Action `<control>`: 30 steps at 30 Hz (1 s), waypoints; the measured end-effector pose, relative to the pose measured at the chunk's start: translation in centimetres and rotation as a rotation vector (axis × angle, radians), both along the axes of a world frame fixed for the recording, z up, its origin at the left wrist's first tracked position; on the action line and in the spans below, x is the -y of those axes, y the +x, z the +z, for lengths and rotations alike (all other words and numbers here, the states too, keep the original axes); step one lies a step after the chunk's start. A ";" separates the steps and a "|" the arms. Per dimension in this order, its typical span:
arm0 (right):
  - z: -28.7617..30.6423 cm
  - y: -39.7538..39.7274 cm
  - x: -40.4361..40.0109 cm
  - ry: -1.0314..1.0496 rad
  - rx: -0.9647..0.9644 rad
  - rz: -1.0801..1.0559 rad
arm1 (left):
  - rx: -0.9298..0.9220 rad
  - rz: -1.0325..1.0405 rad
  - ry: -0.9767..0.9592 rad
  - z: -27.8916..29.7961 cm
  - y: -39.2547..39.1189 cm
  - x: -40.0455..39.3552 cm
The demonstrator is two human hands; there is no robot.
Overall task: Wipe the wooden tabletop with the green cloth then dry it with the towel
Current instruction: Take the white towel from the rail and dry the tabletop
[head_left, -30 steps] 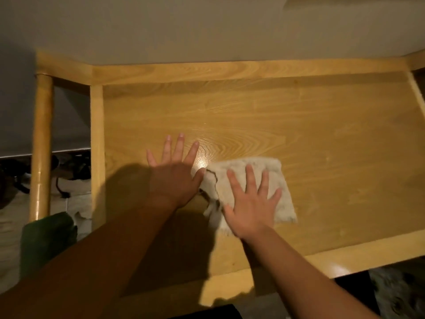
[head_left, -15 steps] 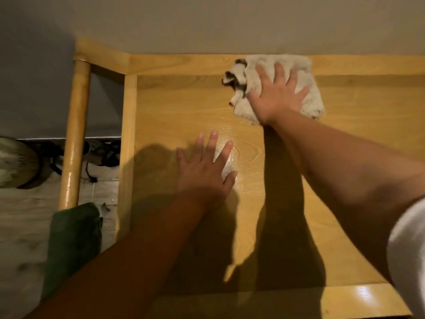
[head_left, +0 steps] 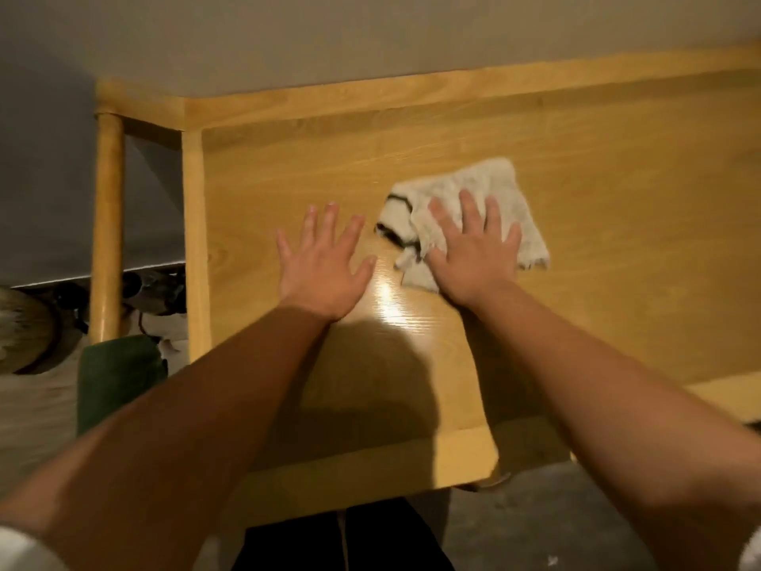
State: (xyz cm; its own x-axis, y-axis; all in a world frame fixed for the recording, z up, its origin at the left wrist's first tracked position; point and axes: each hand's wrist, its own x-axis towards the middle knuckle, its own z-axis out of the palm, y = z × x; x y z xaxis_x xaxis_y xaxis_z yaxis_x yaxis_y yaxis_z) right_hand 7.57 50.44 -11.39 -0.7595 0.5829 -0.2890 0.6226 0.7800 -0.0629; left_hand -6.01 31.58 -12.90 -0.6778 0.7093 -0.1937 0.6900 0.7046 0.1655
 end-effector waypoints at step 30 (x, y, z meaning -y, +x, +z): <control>-1.0 0.7 -8.1 0.023 0.021 -0.154 | 0.038 -0.097 0.012 -0.9 6.5 -8.2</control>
